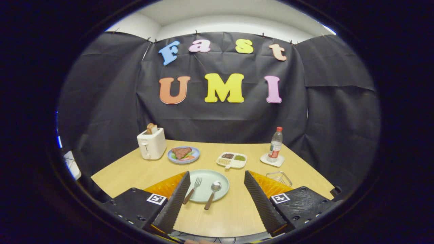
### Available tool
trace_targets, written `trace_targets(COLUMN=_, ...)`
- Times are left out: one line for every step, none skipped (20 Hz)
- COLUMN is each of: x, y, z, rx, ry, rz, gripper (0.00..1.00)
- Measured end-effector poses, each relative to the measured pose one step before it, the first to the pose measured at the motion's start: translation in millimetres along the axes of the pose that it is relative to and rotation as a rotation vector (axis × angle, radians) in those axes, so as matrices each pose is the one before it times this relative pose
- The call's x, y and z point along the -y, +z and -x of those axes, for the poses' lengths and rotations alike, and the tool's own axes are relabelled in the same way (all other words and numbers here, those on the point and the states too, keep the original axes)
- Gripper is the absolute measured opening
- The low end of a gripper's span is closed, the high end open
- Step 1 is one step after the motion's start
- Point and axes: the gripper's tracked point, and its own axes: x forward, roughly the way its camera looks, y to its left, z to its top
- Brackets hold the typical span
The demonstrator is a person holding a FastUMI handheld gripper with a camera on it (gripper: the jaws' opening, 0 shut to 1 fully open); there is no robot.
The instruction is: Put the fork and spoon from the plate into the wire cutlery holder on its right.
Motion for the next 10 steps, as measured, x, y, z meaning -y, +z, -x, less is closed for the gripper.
trace_targets(x=0.31, y=-7.10, z=-7.83, rx=-0.03271, ry=-0.00712, rz=0.01057, gripper=0.96)
trace_targets(x=2.49, y=-8.05, z=-8.85, rx=-0.03875, ry=-0.01492, rz=0.01031, gripper=0.96)
trace_targets(x=-1.47, y=-8.67, z=-7.22, rx=-0.04143, ry=-0.00270, rz=0.00220, gripper=0.95)
trace_targets(x=-1.01, y=-8.23, z=-8.60, rx=-0.04209, ry=-0.00130, rz=-0.00474, gripper=0.95)
trace_targets(x=2.55, y=-6.95, z=-7.65, rx=-0.03970, ry=-0.01041, rz=-0.00842, gripper=0.95)
trace_targets(x=1.14, y=-7.01, z=-8.18, rx=-0.04141, ry=-0.00482, rz=-0.01055, gripper=0.95)
trace_targets(x=-1.00, y=-9.76, z=-9.59, rx=-0.04727, ry=-0.00045, rz=-0.01093, gripper=0.95)
trace_targets(x=1.10, y=-10.49, z=-9.52, rx=-0.05240, ry=-0.00559, rz=-0.01360, gripper=0.95)
trace_targets(x=0.66, y=-9.25, z=-9.44, rx=-0.05313, ry=-0.00408, rz=-0.01112, gripper=0.95)
trace_targets(x=-1.02, y=-10.13, z=-7.45, rx=-0.05636, ry=0.00328, rz=-0.01165, gripper=0.95)
